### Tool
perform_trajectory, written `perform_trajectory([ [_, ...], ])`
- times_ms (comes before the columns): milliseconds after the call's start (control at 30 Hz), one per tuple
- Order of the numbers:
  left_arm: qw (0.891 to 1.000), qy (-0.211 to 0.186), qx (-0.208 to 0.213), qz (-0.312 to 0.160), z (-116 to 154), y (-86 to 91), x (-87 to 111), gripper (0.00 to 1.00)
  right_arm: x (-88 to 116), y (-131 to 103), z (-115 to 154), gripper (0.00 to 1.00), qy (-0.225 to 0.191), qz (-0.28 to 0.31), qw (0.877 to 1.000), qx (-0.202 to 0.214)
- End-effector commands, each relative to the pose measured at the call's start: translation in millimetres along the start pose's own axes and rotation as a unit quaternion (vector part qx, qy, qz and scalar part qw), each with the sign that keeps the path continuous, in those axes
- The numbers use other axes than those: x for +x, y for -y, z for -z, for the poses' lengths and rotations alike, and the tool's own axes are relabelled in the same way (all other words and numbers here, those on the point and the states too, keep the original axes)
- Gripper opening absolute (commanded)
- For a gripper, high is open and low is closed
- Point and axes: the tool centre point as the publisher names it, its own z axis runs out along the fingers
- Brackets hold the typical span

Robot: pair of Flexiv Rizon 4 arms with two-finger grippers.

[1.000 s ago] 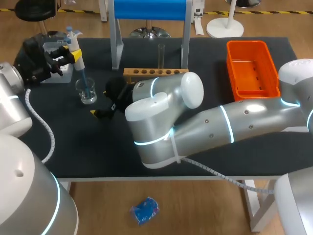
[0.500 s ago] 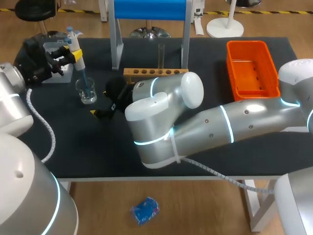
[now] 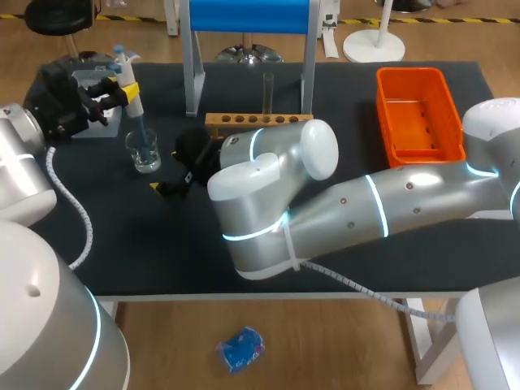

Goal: Invert the test tube, pick up the pipette, mount the tip to pipette, aspirate from beaker and dispense into the tube, eject the tip, return the pipette, and cap with the stopper.

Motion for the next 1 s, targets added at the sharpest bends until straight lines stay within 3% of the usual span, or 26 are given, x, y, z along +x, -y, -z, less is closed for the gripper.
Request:
perform_trajectory([
  [33, 1.0, 0.002, 0.003, -0.001, 0, -0.9, -1.7, 0.0, 1, 0, 0, 1.0, 0.001, 0.0, 1.0, 0.0],
  [800, 1.0, 0.003, 0.002, -0.005, 3, 1.4, -2.4, 0.0, 1, 0, 0, 1.0, 0.001, 0.0, 1.0, 0.0],
  [1000, 1.0, 0.003, 0.002, -0.005, 3, 1.4, -2.4, 0.0, 2, -8, 18, 1.0, -0.01, 0.016, 1.0, -0.008],
])
